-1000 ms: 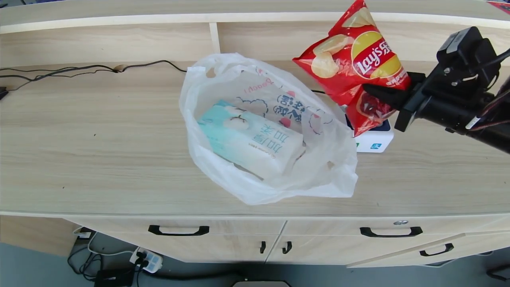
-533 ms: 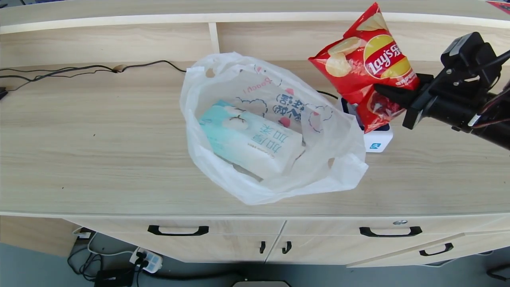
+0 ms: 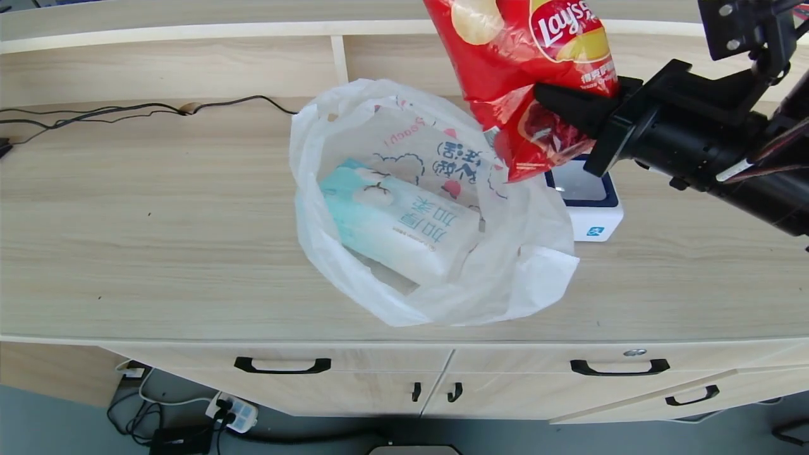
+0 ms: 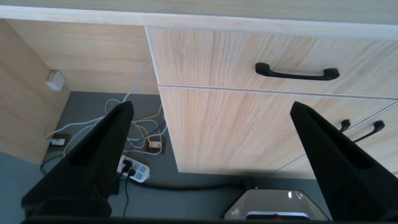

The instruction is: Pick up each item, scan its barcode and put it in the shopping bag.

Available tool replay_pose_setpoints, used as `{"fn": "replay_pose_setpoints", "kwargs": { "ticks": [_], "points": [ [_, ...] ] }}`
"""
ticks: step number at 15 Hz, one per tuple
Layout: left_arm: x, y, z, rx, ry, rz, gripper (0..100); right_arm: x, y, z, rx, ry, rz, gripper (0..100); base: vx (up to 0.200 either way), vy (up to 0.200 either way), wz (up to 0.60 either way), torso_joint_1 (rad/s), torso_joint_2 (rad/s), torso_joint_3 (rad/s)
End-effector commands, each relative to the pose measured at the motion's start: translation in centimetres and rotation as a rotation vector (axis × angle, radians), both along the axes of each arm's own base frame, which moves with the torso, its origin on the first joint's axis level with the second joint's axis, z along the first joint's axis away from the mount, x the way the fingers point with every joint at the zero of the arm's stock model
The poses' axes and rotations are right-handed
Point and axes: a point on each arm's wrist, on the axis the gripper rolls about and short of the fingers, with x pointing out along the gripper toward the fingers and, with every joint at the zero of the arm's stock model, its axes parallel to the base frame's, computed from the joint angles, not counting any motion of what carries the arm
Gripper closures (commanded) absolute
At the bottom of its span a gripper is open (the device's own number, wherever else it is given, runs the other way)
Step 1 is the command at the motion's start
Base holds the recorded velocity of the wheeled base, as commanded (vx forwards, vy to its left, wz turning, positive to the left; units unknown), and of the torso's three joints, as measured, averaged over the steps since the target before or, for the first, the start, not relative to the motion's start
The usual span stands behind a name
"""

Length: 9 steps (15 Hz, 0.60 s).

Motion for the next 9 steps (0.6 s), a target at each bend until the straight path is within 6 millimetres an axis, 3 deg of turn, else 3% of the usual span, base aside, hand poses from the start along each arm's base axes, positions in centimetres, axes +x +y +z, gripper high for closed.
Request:
{"fn": "replay_pose_setpoints", "kwargs": {
  "ticks": [1,2,4,5,7,9],
  "points": [
    [0.0,0.0,0.0,0.000,-0.001,-0.001,0,-1.7,1.5,0.3,0.023,0.008,0.064,100,0.000,0.000,0.00,0.000,0.00,0.000],
    [0.0,0.0,0.0,0.000,-0.001,0.000,0,-1.7,1.4,0.5,0.029,0.000,0.058,100,0.000,0.000,0.00,0.000,0.00,0.000],
    [0.0,0.0,0.0,0.000,-0.001,0.000,0,-1.1,-0.9,1.3,0.057,-0.023,-0.048,100,0.000,0.000,0.00,0.000,0.00,0.000],
    [0.0,0.0,0.0,0.000,-0.001,0.000,0,-1.5,-0.8,1.6,0.090,-0.009,-0.025,100,0.000,0.000,0.00,0.000,0.00,0.000],
    [0.0,0.0,0.0,0.000,-0.001,0.000,0,-2.7,0.9,1.5,0.097,0.001,0.044,100,0.000,0.000,0.00,0.000,0.00,0.000],
    [0.0,0.0,0.0,0.000,-0.001,0.000,0,-4.2,4.8,0.7,0.092,0.038,0.115,100,0.000,0.000,0.00,0.000,0.00,0.000]
  ]
}}
